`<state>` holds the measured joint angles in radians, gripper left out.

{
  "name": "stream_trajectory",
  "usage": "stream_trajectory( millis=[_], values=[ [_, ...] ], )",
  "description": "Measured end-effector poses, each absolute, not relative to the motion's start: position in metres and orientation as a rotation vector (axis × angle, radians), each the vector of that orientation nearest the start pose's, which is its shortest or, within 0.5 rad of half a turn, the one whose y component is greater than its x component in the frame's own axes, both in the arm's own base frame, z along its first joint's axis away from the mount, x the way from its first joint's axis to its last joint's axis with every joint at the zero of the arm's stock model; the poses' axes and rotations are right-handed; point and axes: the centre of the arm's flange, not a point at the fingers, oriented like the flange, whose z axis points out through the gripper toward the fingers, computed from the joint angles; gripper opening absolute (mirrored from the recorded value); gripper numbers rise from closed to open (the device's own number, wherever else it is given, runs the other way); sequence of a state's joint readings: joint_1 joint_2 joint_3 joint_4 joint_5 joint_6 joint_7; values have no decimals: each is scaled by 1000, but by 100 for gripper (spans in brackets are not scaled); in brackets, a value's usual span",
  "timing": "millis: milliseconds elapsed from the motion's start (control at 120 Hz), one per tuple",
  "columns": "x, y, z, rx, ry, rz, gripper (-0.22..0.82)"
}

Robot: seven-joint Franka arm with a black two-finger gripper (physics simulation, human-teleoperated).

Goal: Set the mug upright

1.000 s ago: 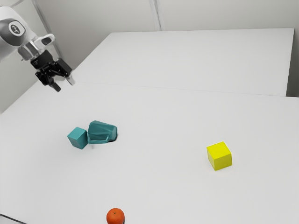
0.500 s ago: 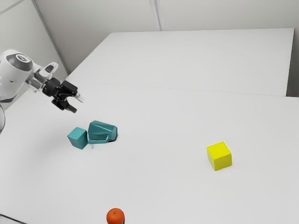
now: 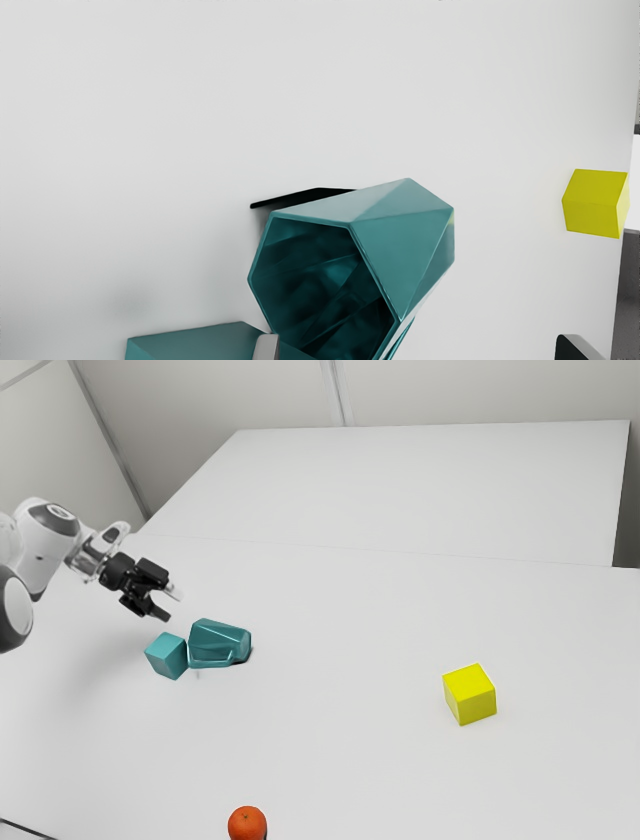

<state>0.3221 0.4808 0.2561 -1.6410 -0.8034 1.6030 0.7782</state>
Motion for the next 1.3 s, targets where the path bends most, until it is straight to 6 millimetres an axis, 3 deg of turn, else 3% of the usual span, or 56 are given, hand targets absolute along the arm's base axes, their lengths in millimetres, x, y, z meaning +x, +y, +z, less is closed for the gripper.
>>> stream_trajectory(
  millis=[175,442,767,1042,1075,1217,1300],
  values=[
    [583,269,327,2322,26,93,60],
    [595,253,303,2219,37,149,60],
    [592,248,288,2205,27,133,60],
    [590,233,277,2206,-5,81,60],
    [589,232,275,2205,-4,74,56],
    [588,231,274,2206,-5,63,19],
    [588,229,274,2205,-11,63,4]
  ],
)
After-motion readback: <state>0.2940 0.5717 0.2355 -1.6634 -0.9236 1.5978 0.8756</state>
